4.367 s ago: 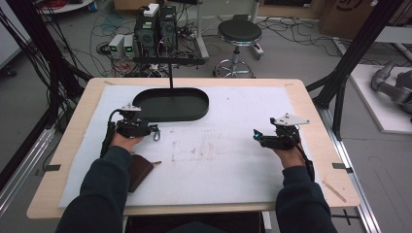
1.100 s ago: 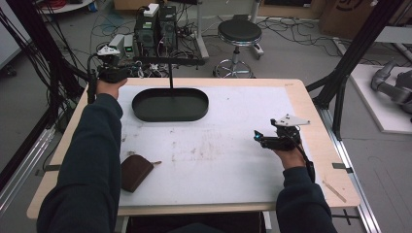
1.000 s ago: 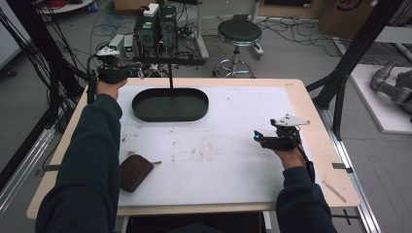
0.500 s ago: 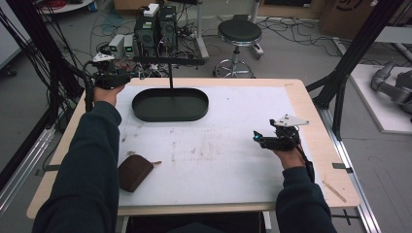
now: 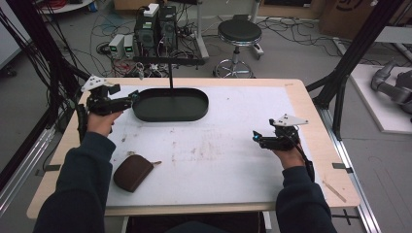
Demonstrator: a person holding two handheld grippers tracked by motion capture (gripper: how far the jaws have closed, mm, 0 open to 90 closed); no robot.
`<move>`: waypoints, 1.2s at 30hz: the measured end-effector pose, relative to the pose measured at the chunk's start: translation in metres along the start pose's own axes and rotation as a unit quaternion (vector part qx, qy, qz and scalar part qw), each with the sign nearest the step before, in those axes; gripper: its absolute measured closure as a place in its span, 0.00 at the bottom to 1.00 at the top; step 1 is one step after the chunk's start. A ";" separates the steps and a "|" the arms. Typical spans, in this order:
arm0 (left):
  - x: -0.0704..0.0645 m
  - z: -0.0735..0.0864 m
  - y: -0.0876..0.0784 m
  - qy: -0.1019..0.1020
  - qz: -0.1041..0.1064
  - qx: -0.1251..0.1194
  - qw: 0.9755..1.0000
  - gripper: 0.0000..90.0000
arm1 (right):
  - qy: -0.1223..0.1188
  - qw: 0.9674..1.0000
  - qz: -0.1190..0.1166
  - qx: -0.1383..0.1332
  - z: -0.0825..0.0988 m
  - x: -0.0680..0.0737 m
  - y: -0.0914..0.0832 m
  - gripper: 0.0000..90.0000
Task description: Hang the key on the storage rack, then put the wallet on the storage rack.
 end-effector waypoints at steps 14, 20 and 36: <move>-0.029 0.051 -0.040 -0.005 0.030 0.002 1.000 0.20 | -0.003 1.000 -0.002 -0.003 -0.001 0.003 -0.001 0.21; -0.031 0.069 -0.056 -0.008 0.035 0.007 0.999 0.20 | -0.001 1.000 0.000 -0.002 -0.002 0.002 0.002 0.21; -0.048 0.131 -0.090 -0.012 0.065 0.104 0.992 0.32 | -0.021 1.000 -0.015 -0.003 -0.005 0.021 0.000 0.22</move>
Point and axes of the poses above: each handheld gripper's, and its own axes: y roughly forward along the jaws, z roughly out of its underside, x roughly to its left, the point moved 9 cm from there along y, roughly forward along the jaws, and after that the axes turned 3 degrees about z, right-handed, at the moved point
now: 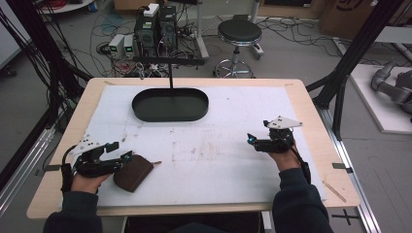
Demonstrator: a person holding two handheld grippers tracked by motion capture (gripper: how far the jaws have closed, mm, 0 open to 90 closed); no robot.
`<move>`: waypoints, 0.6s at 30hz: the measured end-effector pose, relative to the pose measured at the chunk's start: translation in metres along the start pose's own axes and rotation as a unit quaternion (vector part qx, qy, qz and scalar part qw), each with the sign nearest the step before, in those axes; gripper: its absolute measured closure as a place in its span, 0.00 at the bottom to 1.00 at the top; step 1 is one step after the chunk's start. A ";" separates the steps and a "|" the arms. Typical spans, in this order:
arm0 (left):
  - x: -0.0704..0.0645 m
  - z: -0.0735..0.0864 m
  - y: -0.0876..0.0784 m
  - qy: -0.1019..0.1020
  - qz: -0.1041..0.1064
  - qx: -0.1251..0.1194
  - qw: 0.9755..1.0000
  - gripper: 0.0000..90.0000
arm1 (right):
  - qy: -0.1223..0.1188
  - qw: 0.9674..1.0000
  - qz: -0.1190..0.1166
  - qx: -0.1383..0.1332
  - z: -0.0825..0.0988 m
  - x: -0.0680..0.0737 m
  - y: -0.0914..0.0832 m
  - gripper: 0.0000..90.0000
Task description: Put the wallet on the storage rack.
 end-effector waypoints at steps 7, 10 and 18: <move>0.000 0.023 0.012 -0.023 0.012 0.065 0.998 0.33 | -0.006 1.000 -0.004 0.005 -0.001 0.001 0.006 0.22; 0.002 0.033 0.019 -0.038 0.020 0.095 0.995 0.32 | -0.006 1.000 -0.006 0.007 0.000 0.000 0.008 0.22; 0.001 0.030 0.024 -0.064 0.050 0.106 0.991 0.54 | -0.006 1.000 -0.005 0.009 0.001 -0.002 0.009 0.22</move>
Point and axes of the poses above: each handheld gripper's, and its own axes: y roughly forward along the jaws, z roughly out of its underside, x roughly to its left, the point moved 9 cm from there along y, roughly forward along the jaws, and after that the axes turned 3 degrees about z, right-handed, at the moved point
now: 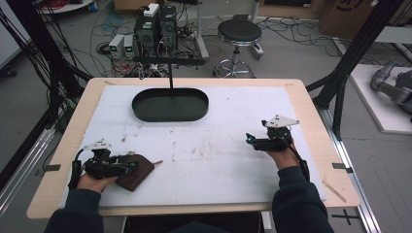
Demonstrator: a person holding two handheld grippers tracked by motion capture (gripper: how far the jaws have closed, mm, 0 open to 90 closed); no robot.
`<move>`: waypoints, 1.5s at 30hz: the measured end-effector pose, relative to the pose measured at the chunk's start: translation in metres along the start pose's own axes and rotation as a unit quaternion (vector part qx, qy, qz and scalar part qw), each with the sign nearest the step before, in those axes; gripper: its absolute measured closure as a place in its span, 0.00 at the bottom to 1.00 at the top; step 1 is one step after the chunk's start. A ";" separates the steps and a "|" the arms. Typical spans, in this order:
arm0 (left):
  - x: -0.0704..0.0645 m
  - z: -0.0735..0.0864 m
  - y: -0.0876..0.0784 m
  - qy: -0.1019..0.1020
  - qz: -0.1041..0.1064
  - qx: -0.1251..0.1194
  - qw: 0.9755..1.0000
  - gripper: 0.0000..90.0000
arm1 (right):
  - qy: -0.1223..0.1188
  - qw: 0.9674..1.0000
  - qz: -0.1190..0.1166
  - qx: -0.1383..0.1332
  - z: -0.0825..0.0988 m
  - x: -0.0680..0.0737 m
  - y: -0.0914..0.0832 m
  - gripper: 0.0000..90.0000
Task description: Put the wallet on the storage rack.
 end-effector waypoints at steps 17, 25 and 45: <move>0.020 -0.035 0.012 0.050 -0.041 -0.044 0.997 0.91 | -0.006 1.000 0.009 -0.002 -0.001 0.000 -0.003 0.22; -0.006 -0.031 -0.007 0.101 -0.026 -0.064 0.992 0.41 | -0.010 1.000 0.008 0.001 0.000 0.002 -0.004 0.22; -0.009 -0.014 0.015 0.116 -0.106 -0.016 0.987 0.21 | -0.013 1.000 0.006 0.003 -0.001 0.003 -0.001 0.22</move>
Point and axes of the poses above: each handheld gripper's, and its own axes: y roughly forward along the jaws, z roughly out of its underside, x roughly to its left, the point moved 9 cm from there along y, roughly forward along the jaws, and after that the axes turned 3 degrees about z, right-handed, at the moved point
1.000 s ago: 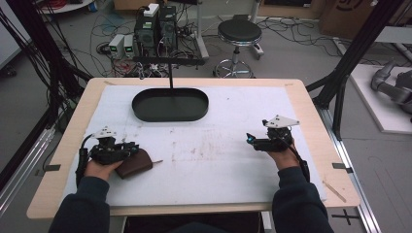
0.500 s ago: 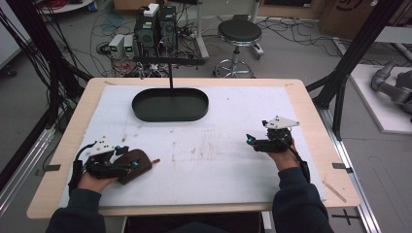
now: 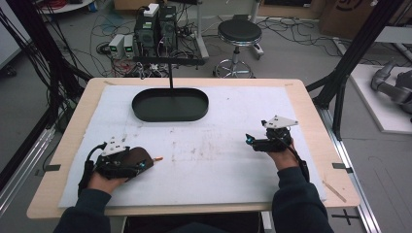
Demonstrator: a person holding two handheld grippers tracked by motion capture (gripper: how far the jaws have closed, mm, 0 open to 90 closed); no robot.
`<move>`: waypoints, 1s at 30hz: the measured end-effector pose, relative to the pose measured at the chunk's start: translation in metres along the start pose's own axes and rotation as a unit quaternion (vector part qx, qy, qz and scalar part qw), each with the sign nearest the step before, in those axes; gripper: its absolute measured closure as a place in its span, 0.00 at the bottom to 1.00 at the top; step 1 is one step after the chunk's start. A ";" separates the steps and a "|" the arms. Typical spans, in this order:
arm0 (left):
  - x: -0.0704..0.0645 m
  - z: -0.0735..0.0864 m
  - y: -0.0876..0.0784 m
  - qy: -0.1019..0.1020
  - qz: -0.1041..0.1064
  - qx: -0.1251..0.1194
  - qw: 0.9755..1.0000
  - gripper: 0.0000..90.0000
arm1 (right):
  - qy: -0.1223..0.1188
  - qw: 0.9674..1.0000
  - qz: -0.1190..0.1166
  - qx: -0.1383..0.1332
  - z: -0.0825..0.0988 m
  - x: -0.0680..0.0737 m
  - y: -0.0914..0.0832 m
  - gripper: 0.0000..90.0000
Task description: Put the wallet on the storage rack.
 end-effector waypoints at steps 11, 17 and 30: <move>0.036 -0.016 0.022 -0.065 -0.038 -0.011 0.997 0.34 | 0.003 1.000 0.003 -0.001 0.000 -0.002 -0.002 0.22; 0.025 -0.024 0.007 -0.036 -0.017 -0.035 0.999 0.39 | 0.007 1.000 0.003 0.000 0.002 -0.003 -0.002 0.22; -0.005 -0.001 -0.002 0.006 -0.007 0.000 1.000 0.28 | 0.000 1.000 -0.002 0.002 0.000 0.001 -0.001 0.22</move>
Point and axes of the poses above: each handheld gripper's, and its own axes: y roughly forward along the jaws, z roughly out of its underside, x roughly to its left, the point moved 9 cm from there along y, roughly forward along the jaws, and after that the axes turned 3 degrees about z, right-handed, at the moved point
